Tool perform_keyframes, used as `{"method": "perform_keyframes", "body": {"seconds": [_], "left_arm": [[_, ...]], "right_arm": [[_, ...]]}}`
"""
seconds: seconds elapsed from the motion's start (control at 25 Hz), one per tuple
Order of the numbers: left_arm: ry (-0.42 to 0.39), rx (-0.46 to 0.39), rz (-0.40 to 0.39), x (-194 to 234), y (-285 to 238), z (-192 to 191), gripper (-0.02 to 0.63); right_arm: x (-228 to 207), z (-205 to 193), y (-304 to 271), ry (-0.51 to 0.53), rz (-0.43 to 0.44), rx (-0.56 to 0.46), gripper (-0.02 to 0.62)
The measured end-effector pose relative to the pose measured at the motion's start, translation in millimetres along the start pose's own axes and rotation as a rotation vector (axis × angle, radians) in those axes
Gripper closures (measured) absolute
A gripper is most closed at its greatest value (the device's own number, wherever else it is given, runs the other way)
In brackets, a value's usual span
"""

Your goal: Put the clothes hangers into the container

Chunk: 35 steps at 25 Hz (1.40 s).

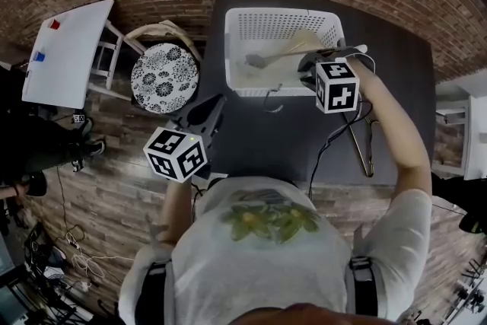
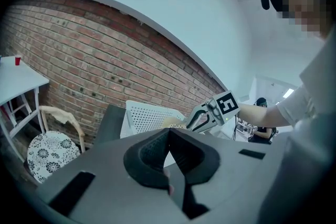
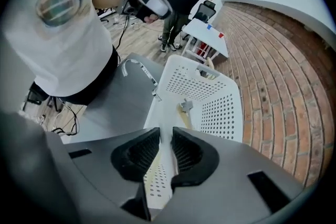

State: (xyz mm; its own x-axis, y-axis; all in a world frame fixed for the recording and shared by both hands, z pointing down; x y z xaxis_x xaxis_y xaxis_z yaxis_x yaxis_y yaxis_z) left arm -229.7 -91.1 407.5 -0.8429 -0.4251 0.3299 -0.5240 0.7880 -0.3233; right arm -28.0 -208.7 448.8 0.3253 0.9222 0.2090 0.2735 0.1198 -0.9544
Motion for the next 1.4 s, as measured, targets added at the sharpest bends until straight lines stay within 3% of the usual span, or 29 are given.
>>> {"method": "perform_keyframes", "body": {"seconds": [0.24,0.52,0.6,0.72,0.84,1.04,1.28,1.4], "left_arm": [[-0.001,0.005,-0.007,-0.7,-3.5,-0.8,0.578],[-0.013,0.006,-0.024,-3.0,-4.2,-0.3,0.578],[-0.018,0.003,-0.029,-3.8,-2.8,0.8,0.578],[-0.024,-0.007,-0.042,-5.8,-0.2,2.7,0.578],[-0.037,-0.012,-0.058,-10.9,2.5,5.4,0.578],[-0.057,-0.017,-0.099,-24.4,5.8,8.6,0.578],[-0.08,-0.007,-0.174,-46.5,8.0,2.3,0.578],[-0.09,0.014,-0.217,-59.8,9.6,-6.0,0.578]], "right_arm": [[0.7,-5.8,-4.7,-0.06,0.001,-0.025,0.5],[3.5,-9.1,6.4,-0.057,-0.166,-0.037,0.499],[4.6,-8.3,21.3,-0.095,-0.214,-0.089,0.499],[7.9,-1.4,55.9,-0.199,-0.325,-0.25,0.517],[18.3,11.0,94.3,-0.33,-0.435,-0.467,0.552],[52.9,30.8,121.1,-0.625,-0.511,-0.775,0.563],[104.1,47.7,96.1,-1.183,-0.418,-1.147,0.563],[127.6,60.6,74.7,-1.337,-0.363,-1.207,0.563]]}}
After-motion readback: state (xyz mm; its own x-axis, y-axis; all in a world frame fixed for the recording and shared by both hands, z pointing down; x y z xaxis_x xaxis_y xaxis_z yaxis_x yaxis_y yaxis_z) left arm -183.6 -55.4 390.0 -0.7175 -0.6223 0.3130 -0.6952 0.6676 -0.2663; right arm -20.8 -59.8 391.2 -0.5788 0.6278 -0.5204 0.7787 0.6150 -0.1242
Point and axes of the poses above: the fingertips, and each gripper's own axes: y backward along the fingers, x to its left, z out of its top, the point moved 5 cm from there along y, backward along the fingers, and after that the axes turned 8 degrees about -y, right-handed, at the moved point
